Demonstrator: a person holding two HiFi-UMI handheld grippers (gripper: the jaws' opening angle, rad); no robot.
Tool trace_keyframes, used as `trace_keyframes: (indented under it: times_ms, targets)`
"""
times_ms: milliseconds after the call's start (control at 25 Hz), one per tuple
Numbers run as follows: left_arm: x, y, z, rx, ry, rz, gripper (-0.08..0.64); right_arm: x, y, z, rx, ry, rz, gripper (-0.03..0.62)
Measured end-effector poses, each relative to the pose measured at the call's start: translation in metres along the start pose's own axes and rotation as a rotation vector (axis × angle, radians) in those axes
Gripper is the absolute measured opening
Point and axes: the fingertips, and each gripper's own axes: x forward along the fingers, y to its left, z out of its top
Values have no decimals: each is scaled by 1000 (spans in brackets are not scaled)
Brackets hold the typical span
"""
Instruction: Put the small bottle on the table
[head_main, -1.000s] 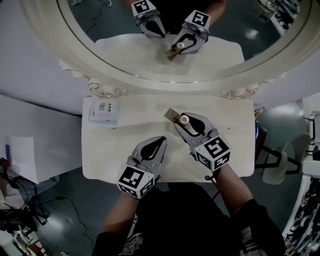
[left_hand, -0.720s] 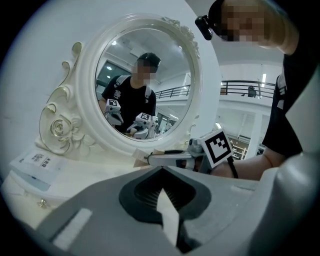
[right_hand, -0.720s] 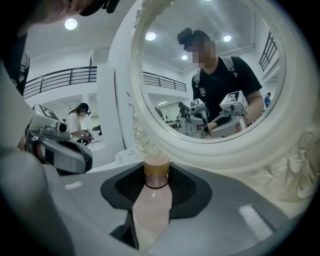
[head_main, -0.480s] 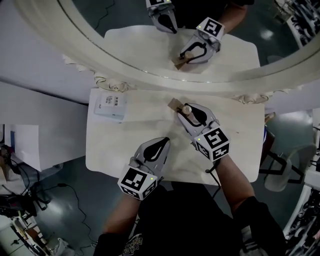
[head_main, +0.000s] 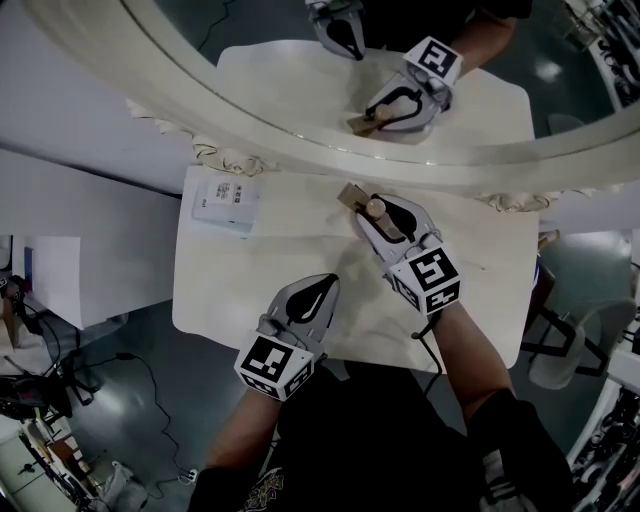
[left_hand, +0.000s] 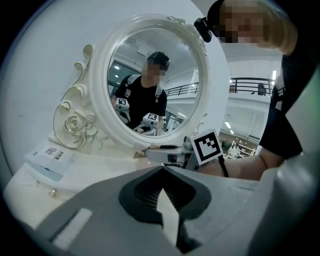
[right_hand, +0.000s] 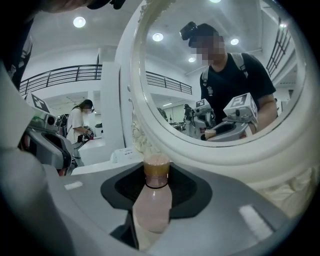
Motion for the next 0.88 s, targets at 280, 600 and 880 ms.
trace_keyframes:
  times_ms: [280,600,880]
  targets:
    - [7,-6,-3,-11,-2,-1,0,2,3,-2,-53,-13,0,169]
    - [6,-13,-7,-13,3,8,0,2,4,2,-65,-27,12,170]
    - [3,-20,-9,-17,-4,9,0,1,4,1,-88,-15,-8,179]
